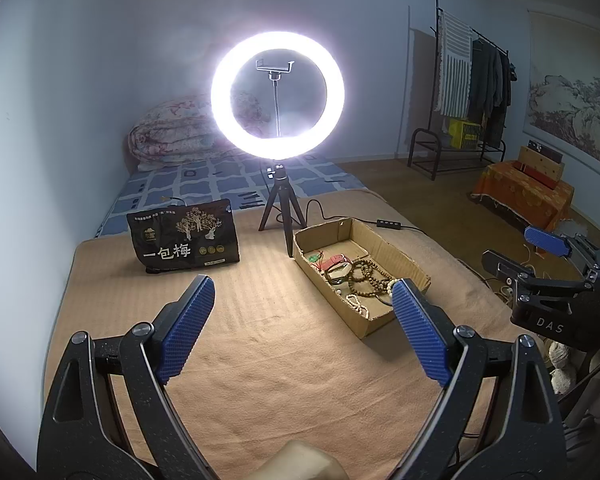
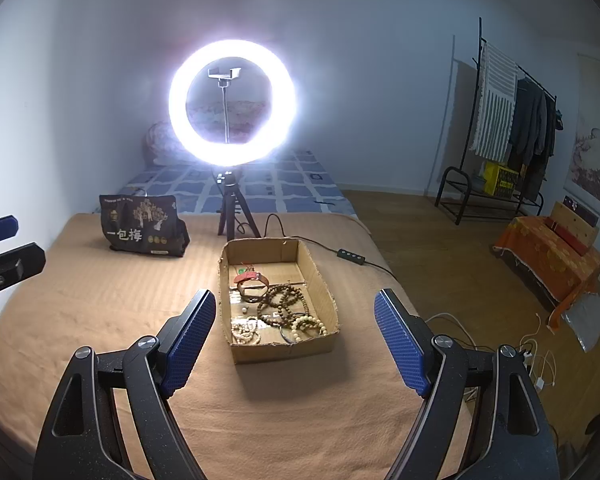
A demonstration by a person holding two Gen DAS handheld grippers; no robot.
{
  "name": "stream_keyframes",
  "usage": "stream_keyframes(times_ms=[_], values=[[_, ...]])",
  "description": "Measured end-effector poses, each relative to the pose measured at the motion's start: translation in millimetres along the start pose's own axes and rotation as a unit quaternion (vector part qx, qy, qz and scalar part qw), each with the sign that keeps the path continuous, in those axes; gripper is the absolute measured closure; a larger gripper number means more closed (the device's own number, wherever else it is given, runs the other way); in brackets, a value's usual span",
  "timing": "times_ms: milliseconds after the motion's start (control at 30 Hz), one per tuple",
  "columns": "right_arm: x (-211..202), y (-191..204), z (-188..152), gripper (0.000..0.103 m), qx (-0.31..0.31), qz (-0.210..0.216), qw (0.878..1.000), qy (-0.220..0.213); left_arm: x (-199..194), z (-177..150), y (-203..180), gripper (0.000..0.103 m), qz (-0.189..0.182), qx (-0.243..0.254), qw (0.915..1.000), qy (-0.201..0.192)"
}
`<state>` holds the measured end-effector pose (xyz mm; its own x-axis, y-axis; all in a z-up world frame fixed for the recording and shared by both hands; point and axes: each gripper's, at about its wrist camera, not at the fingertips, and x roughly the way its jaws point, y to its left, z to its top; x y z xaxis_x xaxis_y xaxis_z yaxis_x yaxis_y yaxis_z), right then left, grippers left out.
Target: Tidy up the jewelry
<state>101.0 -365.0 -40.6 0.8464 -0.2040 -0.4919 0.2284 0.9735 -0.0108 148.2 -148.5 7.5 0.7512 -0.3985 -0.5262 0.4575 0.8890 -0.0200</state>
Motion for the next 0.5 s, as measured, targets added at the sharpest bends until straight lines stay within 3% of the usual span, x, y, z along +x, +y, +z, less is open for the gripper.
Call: stream_keyframes(times_ms=[500], values=[[2.0, 0.3, -0.3, 0.021, -0.001, 0.0, 1.0, 0.002, 0.4, -0.3, -0.2, 0.01, 0.0, -0.001, 1.0, 0.0]])
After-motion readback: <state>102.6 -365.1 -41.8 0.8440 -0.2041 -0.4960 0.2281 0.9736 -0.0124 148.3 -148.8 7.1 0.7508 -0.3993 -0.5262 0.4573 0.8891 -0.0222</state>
